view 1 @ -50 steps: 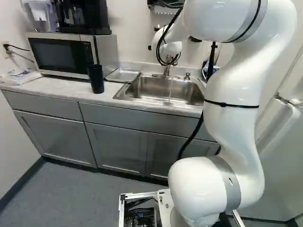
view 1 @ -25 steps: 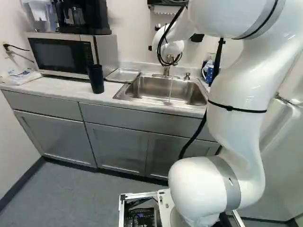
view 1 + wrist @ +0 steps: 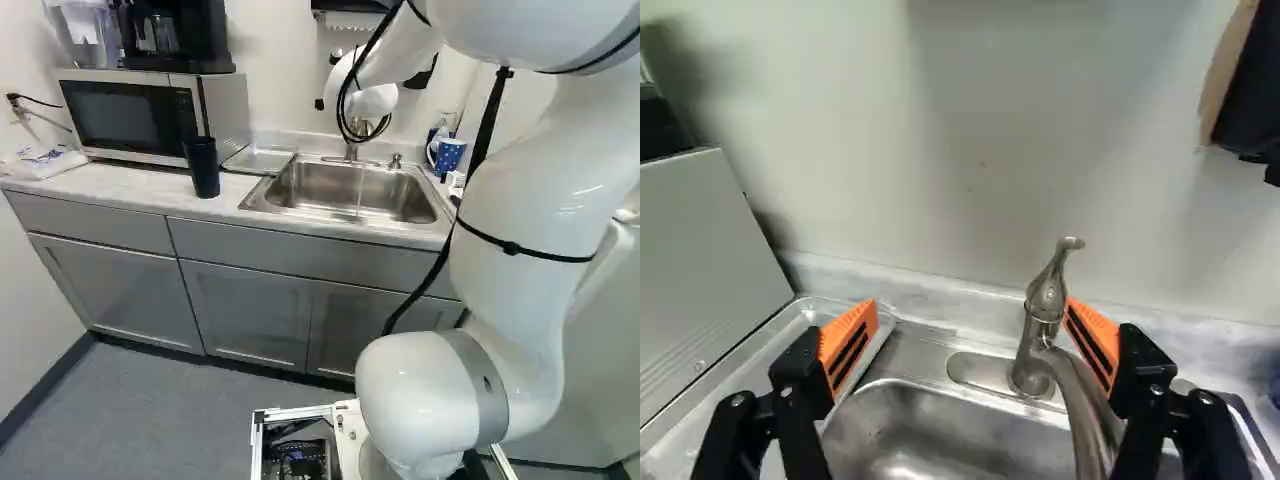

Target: Rinse the cup and place it in the tray

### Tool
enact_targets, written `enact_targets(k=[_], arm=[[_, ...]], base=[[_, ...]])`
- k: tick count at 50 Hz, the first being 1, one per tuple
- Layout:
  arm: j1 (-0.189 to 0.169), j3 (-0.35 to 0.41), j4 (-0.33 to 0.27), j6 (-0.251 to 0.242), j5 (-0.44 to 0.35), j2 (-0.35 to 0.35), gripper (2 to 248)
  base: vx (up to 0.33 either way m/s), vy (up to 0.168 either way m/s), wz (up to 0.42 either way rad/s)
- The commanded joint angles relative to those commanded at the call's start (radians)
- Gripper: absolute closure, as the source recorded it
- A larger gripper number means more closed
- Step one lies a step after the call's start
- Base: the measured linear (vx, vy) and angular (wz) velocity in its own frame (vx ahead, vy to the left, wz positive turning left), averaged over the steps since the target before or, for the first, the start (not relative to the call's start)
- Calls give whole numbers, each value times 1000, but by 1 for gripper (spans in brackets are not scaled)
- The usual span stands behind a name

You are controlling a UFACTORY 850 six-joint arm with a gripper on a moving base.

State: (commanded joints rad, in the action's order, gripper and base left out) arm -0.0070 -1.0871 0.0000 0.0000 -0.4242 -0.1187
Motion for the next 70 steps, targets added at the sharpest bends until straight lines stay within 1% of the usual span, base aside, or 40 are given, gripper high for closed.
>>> enact_targets(k=[27,46,60,70], arm=[[-1,145,0,0,1,141,3],[-12,244,0,0,19,244,3],[-34,309,0,0,53,314,3],[-53,341,0,0,107,351,3]], base=[[0,0,0],[0,0,0],[0,0,0],[0,0,0]])
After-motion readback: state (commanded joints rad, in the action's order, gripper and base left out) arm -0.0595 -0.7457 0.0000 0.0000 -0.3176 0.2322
